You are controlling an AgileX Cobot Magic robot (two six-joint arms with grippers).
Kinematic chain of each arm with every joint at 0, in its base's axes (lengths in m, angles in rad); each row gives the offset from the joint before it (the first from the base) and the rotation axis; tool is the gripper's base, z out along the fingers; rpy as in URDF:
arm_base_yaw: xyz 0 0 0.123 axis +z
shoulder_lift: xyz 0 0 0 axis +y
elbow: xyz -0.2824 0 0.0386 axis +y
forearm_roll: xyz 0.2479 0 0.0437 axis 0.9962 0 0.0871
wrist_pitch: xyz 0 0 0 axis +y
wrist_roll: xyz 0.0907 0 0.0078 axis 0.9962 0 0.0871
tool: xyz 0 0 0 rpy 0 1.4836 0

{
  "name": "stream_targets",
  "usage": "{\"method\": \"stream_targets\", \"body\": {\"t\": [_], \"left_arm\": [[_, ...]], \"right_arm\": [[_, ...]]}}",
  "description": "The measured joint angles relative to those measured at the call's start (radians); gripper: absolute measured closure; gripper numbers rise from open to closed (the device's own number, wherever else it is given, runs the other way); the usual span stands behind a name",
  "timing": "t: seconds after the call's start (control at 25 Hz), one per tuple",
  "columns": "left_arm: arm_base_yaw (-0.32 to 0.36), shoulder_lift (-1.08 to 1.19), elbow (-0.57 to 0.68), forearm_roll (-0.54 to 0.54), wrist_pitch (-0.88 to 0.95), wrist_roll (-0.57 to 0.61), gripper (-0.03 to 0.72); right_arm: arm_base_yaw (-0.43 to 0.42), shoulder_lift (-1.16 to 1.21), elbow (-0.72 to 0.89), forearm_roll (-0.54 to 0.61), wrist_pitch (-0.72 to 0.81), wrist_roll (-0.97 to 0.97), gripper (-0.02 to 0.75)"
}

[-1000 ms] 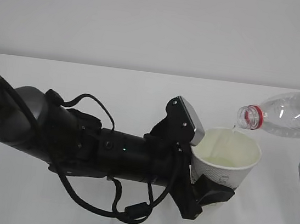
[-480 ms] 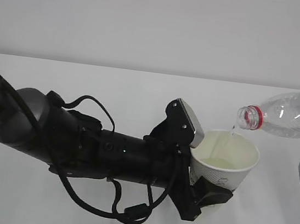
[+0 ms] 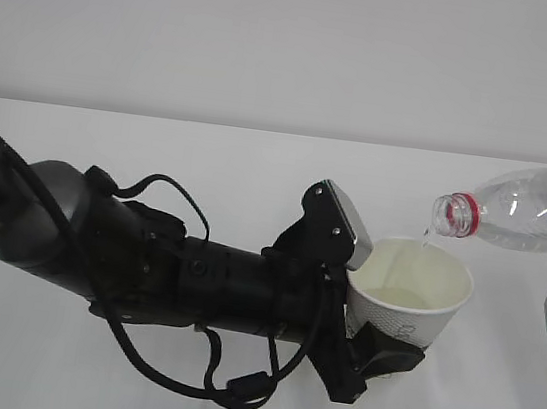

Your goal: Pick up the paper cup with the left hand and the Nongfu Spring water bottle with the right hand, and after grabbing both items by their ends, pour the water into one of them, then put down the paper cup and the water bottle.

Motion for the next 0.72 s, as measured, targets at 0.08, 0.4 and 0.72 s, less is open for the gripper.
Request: {"method": "stream_targets", "body": {"t": [0.08, 0.4, 0.72], "left_arm": [[0.0, 0.0, 0.0, 0.0, 0.0, 0.0, 0.16], [0.0, 0.0, 0.0, 0.0, 0.0, 0.0, 0.16], [0.0, 0.0, 0.0, 0.0, 0.0, 0.0, 0.16]], "right_arm": [[0.0, 0.0, 0.0, 0.0, -0.002, -0.002, 0.306], [0.0, 0.0, 0.0, 0.0, -0.002, -0.002, 0.306], [0.0, 0.0, 0.0, 0.0, -0.002, -0.004, 0.306]]}}
